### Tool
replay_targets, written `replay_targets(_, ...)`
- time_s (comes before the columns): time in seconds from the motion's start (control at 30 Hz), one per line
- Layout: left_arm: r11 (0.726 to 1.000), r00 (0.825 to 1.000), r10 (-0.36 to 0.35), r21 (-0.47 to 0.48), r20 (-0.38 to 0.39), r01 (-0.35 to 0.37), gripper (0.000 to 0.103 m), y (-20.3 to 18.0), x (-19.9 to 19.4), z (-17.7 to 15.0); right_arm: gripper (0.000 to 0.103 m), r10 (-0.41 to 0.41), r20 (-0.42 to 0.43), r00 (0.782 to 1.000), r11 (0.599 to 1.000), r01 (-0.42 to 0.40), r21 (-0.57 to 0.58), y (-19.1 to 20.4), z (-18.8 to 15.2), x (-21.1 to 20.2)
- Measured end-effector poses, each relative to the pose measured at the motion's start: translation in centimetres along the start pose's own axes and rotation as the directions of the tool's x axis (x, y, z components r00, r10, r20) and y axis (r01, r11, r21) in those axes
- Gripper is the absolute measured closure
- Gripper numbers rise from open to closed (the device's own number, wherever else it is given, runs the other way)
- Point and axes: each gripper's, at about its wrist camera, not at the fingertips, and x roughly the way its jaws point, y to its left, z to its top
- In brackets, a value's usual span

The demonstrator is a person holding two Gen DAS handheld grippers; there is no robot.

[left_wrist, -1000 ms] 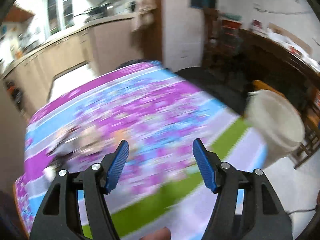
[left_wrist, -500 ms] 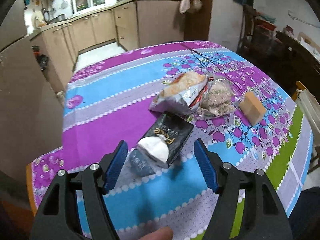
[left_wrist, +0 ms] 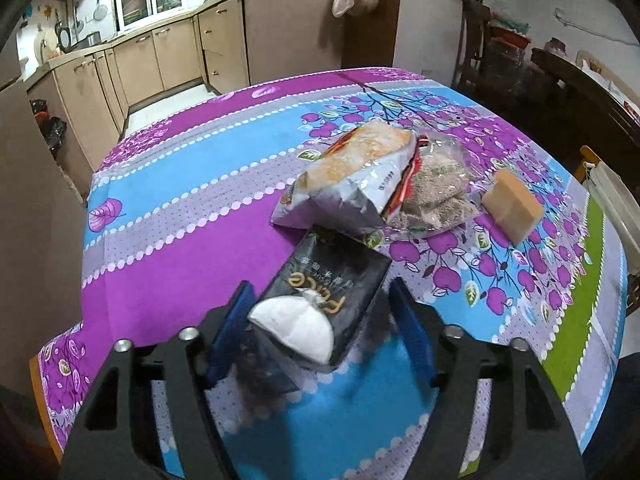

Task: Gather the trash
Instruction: 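Grasp the black white-capped tube with the left tool while the right tool grasps the clear grain bag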

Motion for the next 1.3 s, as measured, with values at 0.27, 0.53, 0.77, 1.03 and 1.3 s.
replay_targets(0.27, 1.000, 1.000, -0.017, -0.017, 0.003, 0.017, 0.060, -0.7, -0.6, -0.7, 0.019, 0.147, -0.098, 0.984, 0.983, -0.157, -0.100, 4.4, 5.4, 7.9)
replay_targets(0.53, 0.992, 0.999, -0.023, -0.121, 0.031, 0.026, 0.067, -0.2, -1.9, -1.9, 0.019, 0.187, -0.215, 0.959, 0.946, -0.234, -0.224, 8.7, 10.4, 17.5)
replay_targets(0.77, 0.984, 0.999, -0.033, -0.175, 0.032, 0.038, 0.067, 0.4, -1.7, -2.0, 0.019, 0.095, -0.313, 0.945, 0.908, -0.212, -0.363, 11.6, 12.1, 24.2)
replay_targets(1.03, 0.983, 0.999, -0.038, -0.176, 0.036, 0.044, 0.067, 0.5, -1.7, -2.0, 0.041, 0.008, -0.350, 0.937, 0.889, -0.167, -0.427, 12.5, 11.7, 28.1)
replay_targets(1.3, 0.980, 0.999, -0.030, -0.195, 0.044, 0.039, 0.067, 0.1, -1.9, -2.1, 0.074, -0.010, -0.307, 0.952, 0.898, -0.127, -0.422, 12.6, 11.1, 26.3)
